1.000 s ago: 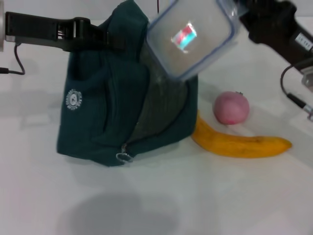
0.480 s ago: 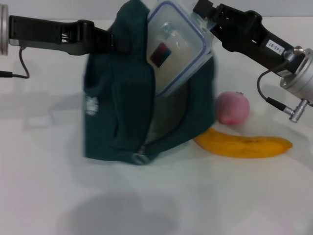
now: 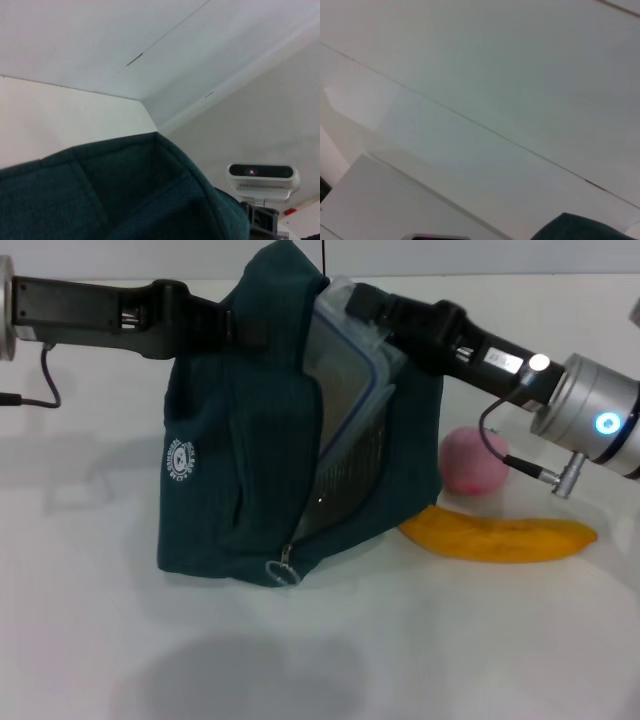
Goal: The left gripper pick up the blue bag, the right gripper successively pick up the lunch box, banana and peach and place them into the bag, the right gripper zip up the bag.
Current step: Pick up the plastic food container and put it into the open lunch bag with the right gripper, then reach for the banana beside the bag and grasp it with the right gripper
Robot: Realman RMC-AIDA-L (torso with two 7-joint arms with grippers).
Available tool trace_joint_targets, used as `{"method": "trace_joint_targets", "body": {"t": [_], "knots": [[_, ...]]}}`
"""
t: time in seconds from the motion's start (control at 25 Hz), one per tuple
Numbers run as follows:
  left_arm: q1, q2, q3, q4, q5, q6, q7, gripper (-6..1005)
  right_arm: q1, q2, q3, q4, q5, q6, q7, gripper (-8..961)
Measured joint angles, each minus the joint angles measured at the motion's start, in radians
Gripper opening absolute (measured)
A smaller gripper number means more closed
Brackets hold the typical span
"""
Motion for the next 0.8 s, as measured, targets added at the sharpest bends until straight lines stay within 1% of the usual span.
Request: {"method": "trace_joint_targets", "body": {"t": [0.12,0.24,0.4,0.48,0.56,0.6,0.64,0.68,0.72,0.8], "knots": [[0.006,0.000,-0.001,-0.001,-0.001,0.000,0.000,34,0.000,0.000,-0.005,-0.012,0.000,0.013,-0.015,124],[0.013,0.001,-0.003,-0.001,0.004,0.000,0.000,34,-0.015,0.000,0.010,-0.015,0.011,0.008,-0.029,125],[0.027,0.008,-0.007,-0.001,0.008,-0.005,0.004,34,-0.037,-0.006,0.053,-0.014,0.013,-0.022,-0.049,275],[0.037,0.014,-0.008,-0.001,0.009,-0.011,0.009,34,-0.048,-0.016,0.085,-0.008,0.008,-0.045,-0.061,338],[0.051,0.022,-0.010,-0.001,0.009,-0.016,0.013,34,-0.059,-0.031,0.105,-0.007,0.003,-0.067,-0.081,390],[0.057,0.025,-0.010,-0.001,0.009,-0.019,0.014,34,-0.066,-0.048,0.111,-0.008,-0.002,-0.086,-0.099,416],[0.063,0.028,-0.010,-0.001,0.009,-0.021,0.016,34,-0.073,-0.069,0.115,-0.011,-0.007,-0.104,-0.117,443],[0.066,0.030,-0.010,-0.001,0.009,-0.023,0.018,34,-0.077,-0.100,0.115,-0.022,-0.027,-0.117,-0.129,469],[0.069,0.032,-0.010,-0.001,0.009,-0.025,0.020,34,-0.079,-0.120,0.115,-0.034,-0.048,-0.120,-0.130,495],[0.071,0.034,-0.010,-0.001,0.010,-0.031,0.024,35,-0.079,-0.189,0.116,-0.081,-0.129,-0.115,-0.109,547]]}}
